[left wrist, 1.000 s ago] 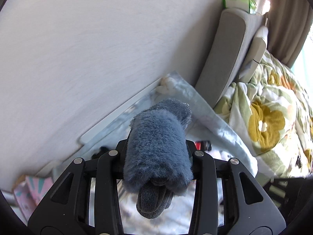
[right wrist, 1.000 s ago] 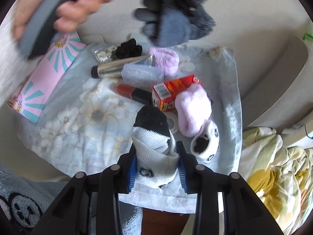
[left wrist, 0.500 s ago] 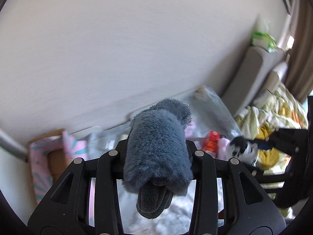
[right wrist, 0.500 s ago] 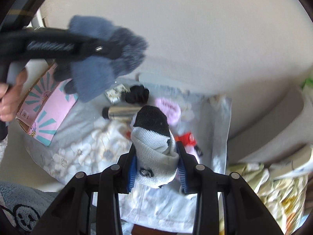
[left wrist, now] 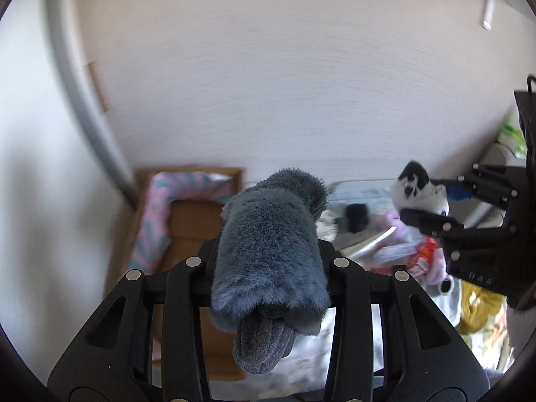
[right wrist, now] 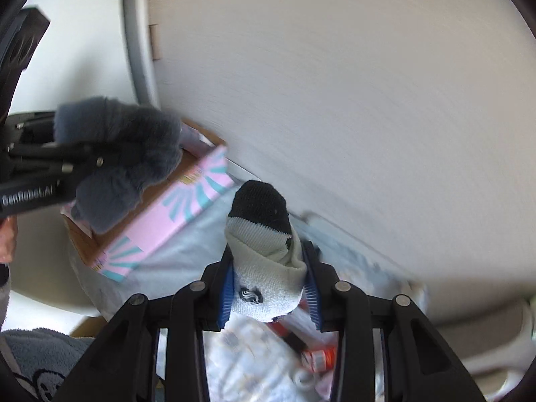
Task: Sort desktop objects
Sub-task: 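Carry the grey mitten and panda sock with both tools into the cardboard box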
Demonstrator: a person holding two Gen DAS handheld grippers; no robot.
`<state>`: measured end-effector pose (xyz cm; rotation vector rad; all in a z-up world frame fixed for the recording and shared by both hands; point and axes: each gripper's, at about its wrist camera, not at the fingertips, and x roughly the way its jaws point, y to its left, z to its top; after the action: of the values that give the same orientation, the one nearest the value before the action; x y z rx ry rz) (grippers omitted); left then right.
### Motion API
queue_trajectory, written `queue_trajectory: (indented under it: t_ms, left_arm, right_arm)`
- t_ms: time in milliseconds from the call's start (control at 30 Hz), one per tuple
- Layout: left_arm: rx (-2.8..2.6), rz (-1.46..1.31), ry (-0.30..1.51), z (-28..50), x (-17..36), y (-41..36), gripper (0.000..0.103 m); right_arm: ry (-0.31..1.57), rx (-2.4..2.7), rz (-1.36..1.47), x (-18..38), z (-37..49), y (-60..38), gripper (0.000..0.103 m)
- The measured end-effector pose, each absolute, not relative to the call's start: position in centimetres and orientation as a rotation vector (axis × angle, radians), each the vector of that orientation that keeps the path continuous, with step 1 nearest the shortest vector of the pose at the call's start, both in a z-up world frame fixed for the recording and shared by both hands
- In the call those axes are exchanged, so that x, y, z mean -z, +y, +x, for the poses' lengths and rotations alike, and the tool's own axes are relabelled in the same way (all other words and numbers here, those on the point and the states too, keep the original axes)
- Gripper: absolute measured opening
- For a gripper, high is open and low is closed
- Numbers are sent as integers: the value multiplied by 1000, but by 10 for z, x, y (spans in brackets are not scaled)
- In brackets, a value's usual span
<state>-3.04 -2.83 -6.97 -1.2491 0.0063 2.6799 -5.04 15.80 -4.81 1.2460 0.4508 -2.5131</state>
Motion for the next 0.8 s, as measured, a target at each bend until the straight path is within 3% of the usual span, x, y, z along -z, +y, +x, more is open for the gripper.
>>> queue_trajectory:
  t_ms: [533, 800]
  left_arm:
    - [-2811, -1450, -186, -7, 111, -131, 34]
    - [-2779, -1537, -219, -10, 142, -140, 34]
  right_arm:
    - [537, 2185, 1230, 71, -108, 2, 33]
    - [537, 2106, 1306, 99, -125, -6, 33]
